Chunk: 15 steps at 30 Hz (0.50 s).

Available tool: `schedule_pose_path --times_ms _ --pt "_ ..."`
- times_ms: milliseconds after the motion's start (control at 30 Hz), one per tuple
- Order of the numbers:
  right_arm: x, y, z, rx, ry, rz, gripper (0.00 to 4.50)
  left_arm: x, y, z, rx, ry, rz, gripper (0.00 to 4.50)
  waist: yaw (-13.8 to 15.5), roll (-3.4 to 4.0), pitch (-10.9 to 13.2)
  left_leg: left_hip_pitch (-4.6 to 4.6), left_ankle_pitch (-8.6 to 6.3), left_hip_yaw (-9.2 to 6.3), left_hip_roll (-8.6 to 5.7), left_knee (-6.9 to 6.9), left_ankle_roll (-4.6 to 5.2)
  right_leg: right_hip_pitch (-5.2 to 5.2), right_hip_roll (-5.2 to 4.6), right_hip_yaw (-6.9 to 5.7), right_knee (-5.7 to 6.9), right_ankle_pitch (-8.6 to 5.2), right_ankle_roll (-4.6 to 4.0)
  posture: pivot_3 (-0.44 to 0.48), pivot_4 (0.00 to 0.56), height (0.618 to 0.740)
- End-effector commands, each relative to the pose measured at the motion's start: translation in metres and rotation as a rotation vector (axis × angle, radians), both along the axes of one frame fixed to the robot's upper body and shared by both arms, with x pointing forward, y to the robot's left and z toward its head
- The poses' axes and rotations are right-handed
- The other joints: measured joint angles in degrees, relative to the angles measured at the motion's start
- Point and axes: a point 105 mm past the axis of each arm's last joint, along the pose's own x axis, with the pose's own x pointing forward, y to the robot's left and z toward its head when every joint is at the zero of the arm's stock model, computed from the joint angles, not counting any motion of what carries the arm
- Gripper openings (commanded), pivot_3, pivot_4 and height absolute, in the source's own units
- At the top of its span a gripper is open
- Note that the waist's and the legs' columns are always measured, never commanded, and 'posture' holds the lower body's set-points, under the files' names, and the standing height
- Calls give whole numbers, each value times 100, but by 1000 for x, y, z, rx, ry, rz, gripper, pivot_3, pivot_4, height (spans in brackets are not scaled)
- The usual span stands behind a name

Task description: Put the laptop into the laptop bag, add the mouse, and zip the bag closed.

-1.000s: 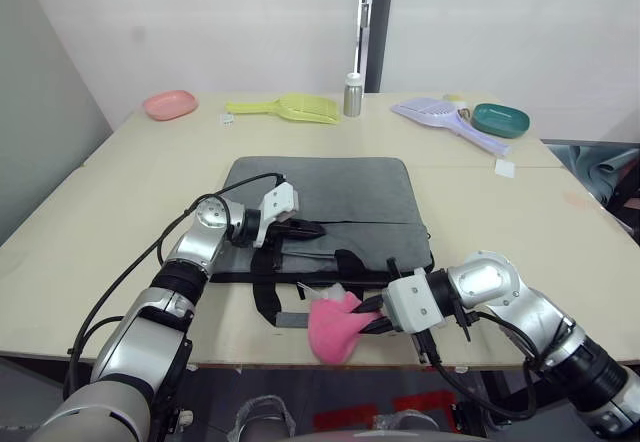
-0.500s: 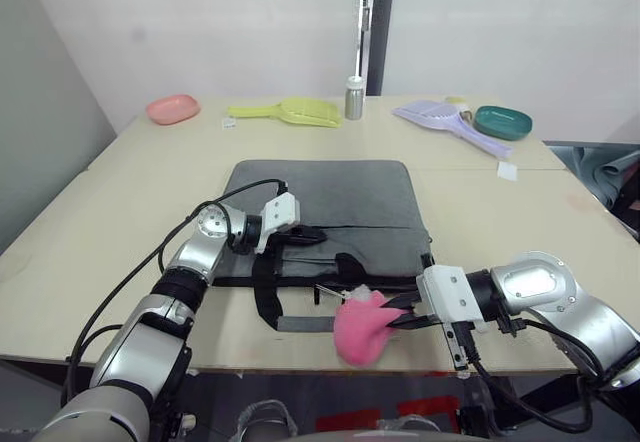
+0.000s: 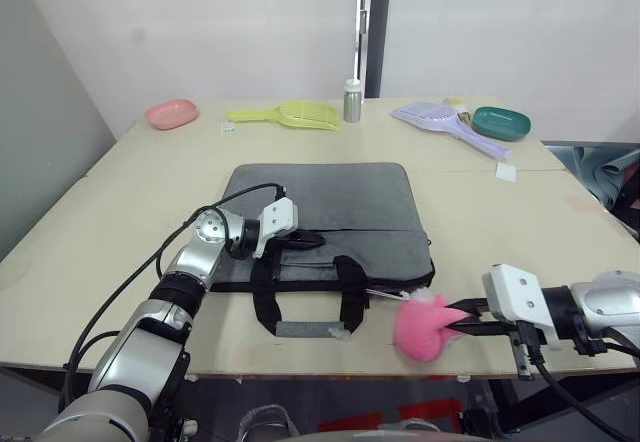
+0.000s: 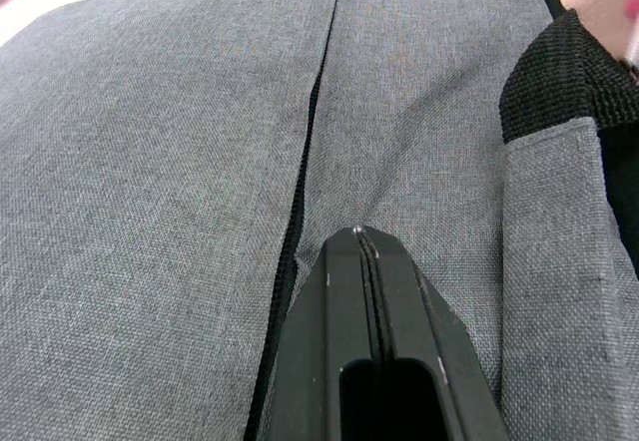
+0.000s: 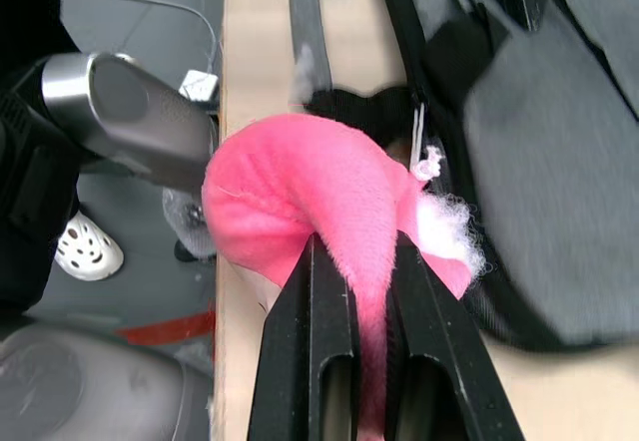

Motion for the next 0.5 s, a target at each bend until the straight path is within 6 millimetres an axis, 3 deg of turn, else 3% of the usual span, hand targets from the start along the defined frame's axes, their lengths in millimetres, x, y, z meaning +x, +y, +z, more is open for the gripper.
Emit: schedule_pose_path --times_ms 33,233,500 --pt "6 -22 12 -33 -56 -81 13 -23 25 -62 176 237 44 0 0 -2 1 3 0 3 -1 -3 0 0 0 4 0 -1 1 0 150 740" --pt "5 -42 11 -41 -47 -178 13 -23 22 -63 172 239 37 0 10 -7 4 10 0 8 -4 -14 0 -2 -2 12 -1 -4 6 0 150 740" --pt "7 -69 26 83 -18 -393 13 -29 27 -71 200 246 26 0 -1 -9 3 12 -3 16 -30 -29 6 -4 -33 21 -9 -17 28 0 150 740"
